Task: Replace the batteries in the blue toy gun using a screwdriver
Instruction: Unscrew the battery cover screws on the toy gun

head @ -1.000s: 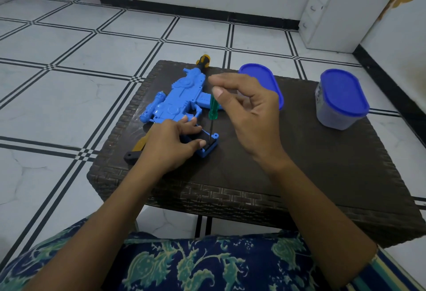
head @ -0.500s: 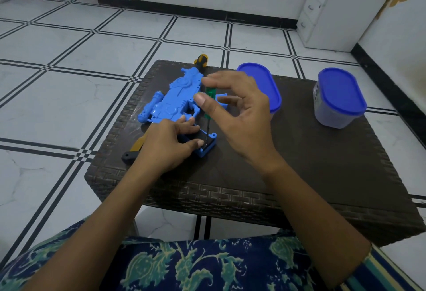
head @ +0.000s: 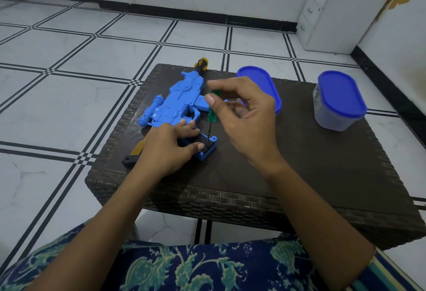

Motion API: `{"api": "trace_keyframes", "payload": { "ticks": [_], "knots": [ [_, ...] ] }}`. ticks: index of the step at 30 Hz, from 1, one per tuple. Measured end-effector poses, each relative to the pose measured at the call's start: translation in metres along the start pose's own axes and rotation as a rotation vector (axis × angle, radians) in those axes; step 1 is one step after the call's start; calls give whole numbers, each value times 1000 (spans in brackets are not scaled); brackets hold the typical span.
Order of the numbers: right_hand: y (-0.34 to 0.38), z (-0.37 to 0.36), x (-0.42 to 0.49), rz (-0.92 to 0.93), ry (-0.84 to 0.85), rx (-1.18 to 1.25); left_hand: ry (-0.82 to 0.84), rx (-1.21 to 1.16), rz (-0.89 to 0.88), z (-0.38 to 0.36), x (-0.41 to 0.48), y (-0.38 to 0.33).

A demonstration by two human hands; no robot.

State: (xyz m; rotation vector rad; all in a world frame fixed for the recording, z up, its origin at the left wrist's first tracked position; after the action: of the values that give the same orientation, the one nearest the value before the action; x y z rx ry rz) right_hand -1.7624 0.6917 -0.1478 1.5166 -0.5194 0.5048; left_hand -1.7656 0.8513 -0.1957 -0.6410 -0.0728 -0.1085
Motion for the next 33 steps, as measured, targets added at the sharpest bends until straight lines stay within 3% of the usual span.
{"api": "trace_keyframes", "payload": {
  "ticks": [11,18,24,33],
  "knots": [
    [2,0,-1,-83,56,91,-1,3,-4,1,-1,-1],
    [5,1,5,-69,-11,121,-8,11,-9,0,-1,-1],
    [3,1,2,-85,56,102,-12,8,-14,0,0,-1],
    [4,0,0,-80,10,72,-12,6,-8,0,-1,-1]
  ]
}}
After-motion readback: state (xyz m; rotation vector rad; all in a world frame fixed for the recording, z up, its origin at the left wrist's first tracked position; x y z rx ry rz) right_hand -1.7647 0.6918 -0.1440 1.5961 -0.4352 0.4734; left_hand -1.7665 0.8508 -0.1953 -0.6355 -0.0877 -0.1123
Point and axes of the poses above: each hand's wrist, its own x-axis towards the middle knuckle, its own z-axis out of the back of the hand, y = z × x, the point moved 1 cm from there along x, towards the middle knuckle, and after that the axes turned 10 degrees about x, right-handed, at the moved point
